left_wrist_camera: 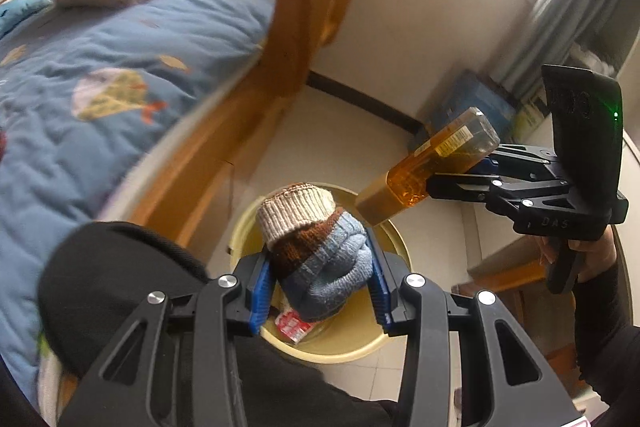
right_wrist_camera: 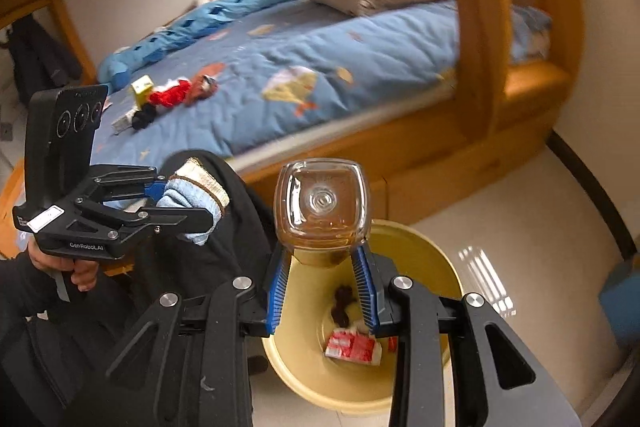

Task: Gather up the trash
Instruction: 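Carry the glove and glass bottle over the yellow bin, then open both tools to drop glove and bottle into the yellow bin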

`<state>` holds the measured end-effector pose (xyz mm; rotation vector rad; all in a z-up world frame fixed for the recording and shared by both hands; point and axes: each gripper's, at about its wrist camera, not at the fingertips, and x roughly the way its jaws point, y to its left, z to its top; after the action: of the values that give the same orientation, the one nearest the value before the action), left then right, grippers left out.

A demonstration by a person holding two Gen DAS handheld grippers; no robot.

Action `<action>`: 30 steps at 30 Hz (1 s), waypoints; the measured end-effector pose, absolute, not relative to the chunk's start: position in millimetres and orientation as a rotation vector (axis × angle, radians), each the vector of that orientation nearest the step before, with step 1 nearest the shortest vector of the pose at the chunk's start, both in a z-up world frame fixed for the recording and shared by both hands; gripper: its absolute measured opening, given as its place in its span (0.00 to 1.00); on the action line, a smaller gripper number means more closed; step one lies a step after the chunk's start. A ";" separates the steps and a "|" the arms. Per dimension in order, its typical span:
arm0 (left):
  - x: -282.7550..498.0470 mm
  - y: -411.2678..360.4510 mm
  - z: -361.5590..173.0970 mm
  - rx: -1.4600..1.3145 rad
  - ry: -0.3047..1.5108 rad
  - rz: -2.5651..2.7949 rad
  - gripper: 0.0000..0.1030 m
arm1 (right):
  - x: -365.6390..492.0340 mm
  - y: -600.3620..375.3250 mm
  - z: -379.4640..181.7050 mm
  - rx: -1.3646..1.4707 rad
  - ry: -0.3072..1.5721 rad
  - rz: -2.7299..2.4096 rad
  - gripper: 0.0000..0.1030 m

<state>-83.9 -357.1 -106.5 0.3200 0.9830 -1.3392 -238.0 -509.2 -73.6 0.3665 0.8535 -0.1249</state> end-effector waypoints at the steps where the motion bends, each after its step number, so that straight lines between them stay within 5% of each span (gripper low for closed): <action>1: -89.0 -360.9 -111.1 0.331 1.000 -1.351 0.40 | -243.8 -509.6 -76.3 0.377 0.857 -0.131 0.30; 30: -114.1 -415.4 -194.1 0.495 1.210 -1.355 0.40 | -293.3 -512.0 -155.8 0.508 0.987 -0.187 0.30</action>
<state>-114.1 -415.4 -194.1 0.4945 1.2100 -1.3548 -293.3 -512.0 -155.8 0.5077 0.9873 -0.1869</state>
